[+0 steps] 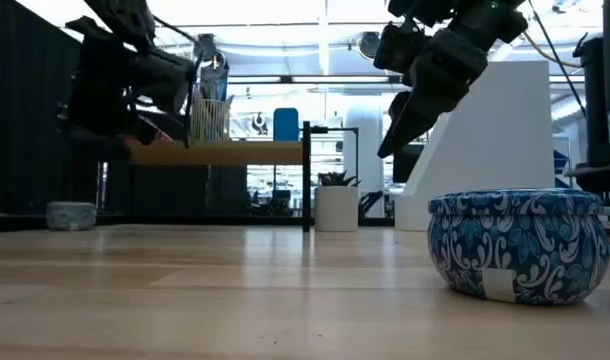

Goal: Stock shelves
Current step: Remove the blue scented candle from under the shelf

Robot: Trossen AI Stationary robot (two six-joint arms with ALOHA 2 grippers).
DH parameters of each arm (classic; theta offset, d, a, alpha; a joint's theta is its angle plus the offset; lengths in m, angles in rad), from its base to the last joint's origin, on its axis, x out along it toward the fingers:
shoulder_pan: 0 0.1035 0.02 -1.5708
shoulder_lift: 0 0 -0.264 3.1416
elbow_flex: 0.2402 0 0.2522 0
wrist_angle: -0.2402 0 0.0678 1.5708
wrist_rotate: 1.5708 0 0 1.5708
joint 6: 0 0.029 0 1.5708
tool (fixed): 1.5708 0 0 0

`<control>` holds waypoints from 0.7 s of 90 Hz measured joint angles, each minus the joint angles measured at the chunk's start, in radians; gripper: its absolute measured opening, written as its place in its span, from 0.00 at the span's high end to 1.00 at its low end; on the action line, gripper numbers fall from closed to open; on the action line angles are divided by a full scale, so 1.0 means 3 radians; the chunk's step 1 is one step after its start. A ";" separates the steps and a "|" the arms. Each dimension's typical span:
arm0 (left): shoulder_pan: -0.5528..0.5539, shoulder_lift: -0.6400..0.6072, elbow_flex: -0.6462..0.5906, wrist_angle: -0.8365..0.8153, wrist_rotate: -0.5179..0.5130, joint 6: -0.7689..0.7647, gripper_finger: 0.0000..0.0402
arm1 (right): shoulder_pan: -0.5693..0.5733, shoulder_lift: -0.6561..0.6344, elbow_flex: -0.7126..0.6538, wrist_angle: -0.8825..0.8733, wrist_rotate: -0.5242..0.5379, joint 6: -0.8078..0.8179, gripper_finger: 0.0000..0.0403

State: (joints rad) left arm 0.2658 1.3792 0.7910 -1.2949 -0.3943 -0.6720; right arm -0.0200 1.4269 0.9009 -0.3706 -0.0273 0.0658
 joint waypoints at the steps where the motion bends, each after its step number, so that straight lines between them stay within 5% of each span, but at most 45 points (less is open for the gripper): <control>1: 0.0012 0.0000 0.0000 0.0000 -0.0022 0.0000 0.79 | 0.0000 0.0000 0.0000 0.0000 0.0000 0.0000 0.02; 63: 0.0188 0.0046 -0.0352 0.0214 -0.0347 -0.0344 0.78 | 0.0008 -0.0001 0.0000 0.0027 -0.0013 0.0015 0.02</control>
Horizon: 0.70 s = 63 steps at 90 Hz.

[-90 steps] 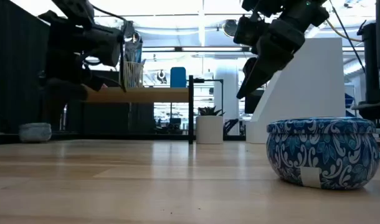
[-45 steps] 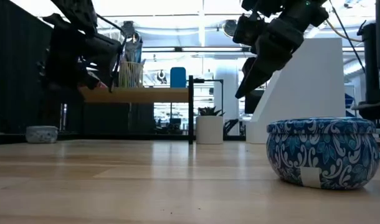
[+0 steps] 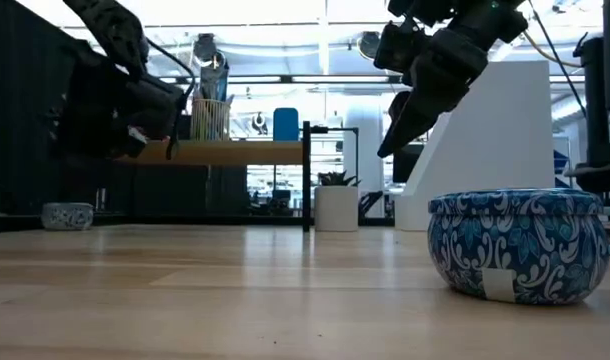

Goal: Stock shelves
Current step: Remove the blue scented candle from under the shelf

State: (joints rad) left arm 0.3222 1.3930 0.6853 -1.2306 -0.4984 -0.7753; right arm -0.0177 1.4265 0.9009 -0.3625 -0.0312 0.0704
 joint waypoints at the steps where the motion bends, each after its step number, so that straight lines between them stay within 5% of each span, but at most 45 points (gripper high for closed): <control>1: 0.0000 0.0000 0.0000 0.0003 -0.0007 -0.0003 0.78 | 0.0000 0.0000 0.0000 0.0002 0.0000 0.0000 0.02; 40: 0.0045 0.0256 -0.0017 0.0210 -0.0052 0.0024 0.78 | 0.0014 0.0000 0.0000 0.0040 0.0000 -0.0011 0.02; 63: -0.0223 0.0211 0.0008 0.0259 0.0097 0.0076 0.78 | 0.0043 -0.0001 0.0000 0.0031 -0.0001 -0.0013 0.02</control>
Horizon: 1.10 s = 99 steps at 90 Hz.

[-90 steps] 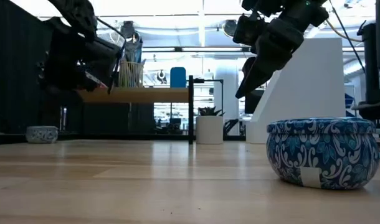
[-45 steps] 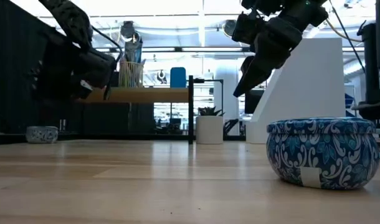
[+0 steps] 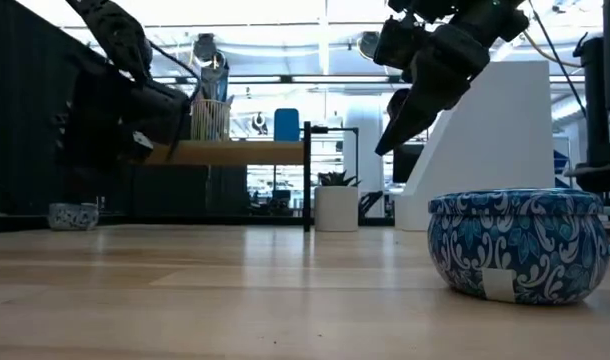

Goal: Stock shelves
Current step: Remove the blue scented candle from under the shelf

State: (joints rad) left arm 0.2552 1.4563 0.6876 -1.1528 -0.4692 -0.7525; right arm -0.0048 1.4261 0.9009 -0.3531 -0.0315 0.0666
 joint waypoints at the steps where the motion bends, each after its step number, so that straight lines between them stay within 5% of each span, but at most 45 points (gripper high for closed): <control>1: -0.0011 0.0001 0.0005 -0.0001 0.0009 -0.0001 0.78 | 0.0000 0.0000 0.0000 -0.0001 0.0000 0.0000 0.02; 38: -0.0458 0.0010 0.0445 0.0150 0.0636 -0.0051 0.78 | 0.0000 -0.0003 0.0000 0.0003 0.0001 -0.0001 0.02; 77: -0.1086 0.0009 0.0589 0.1467 0.1459 0.0312 0.78 | 0.0000 -0.0005 0.0000 -0.0162 0.0000 0.0017 0.02; 99: -0.1231 -0.0004 0.1068 0.1105 0.1419 0.0509 0.78 | 0.0000 -0.0101 0.0235 -0.0688 0.0000 0.0100 0.02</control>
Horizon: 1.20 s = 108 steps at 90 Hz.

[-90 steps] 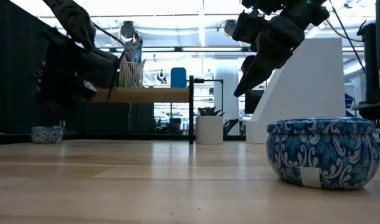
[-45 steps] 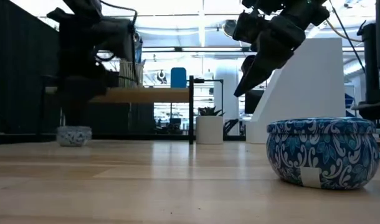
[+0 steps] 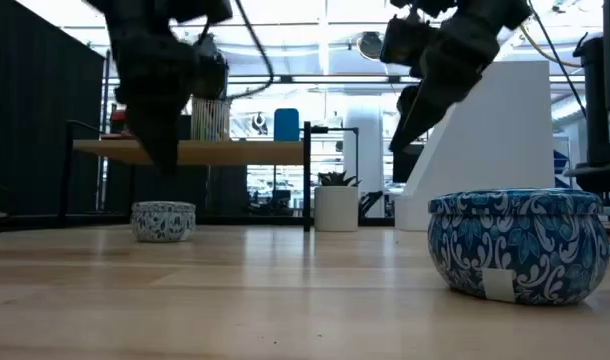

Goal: Stock shelves
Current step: Remove the blue scented candle from under the shelf

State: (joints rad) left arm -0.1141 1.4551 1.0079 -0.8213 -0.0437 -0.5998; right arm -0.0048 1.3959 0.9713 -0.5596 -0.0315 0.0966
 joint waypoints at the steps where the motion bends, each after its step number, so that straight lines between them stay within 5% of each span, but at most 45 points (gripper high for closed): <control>1: -0.0008 -0.0001 0.0034 -0.0033 -0.0004 0.0014 0.78 | 0.0000 -0.0007 0.0019 -0.0046 0.0000 0.0000 0.02; 14: -0.0087 -0.0005 0.0287 -0.0677 -0.0074 0.0126 0.78 | 0.0000 -0.0150 0.0178 -0.0519 0.0000 0.0044 0.02; 28: -0.0086 -0.0005 0.0104 -0.0936 -0.0101 0.0484 0.78 | 0.0011 -0.0357 0.0178 -0.0708 0.0000 0.0088 0.02; 61: -0.0064 -0.0005 -0.0589 0.0318 -0.0221 0.1941 0.78 | 0.0292 -0.0496 0.0010 -0.0774 0.0020 0.0180 0.02; 72: -0.0031 0.0055 -0.0611 0.0634 -0.0497 0.2168 0.78 | 0.0399 -0.0497 -0.0196 -0.0654 0.0021 0.0276 0.02; 89: 0.0024 0.0338 -0.0613 0.0926 -0.0200 0.2364 0.78 | 0.0521 -0.0499 -0.0476 -0.0505 0.0021 0.0480 0.02; 108: 0.0027 0.0706 -0.0610 0.1564 -0.0430 0.2499 0.78 | 0.0608 -0.0501 -0.0559 -0.0348 0.0020 0.0601 0.02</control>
State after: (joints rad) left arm -0.1059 1.6668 0.8249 -0.3522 -0.1727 0.1501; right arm 0.1776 1.2457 0.8036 -0.6640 -0.0254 0.2768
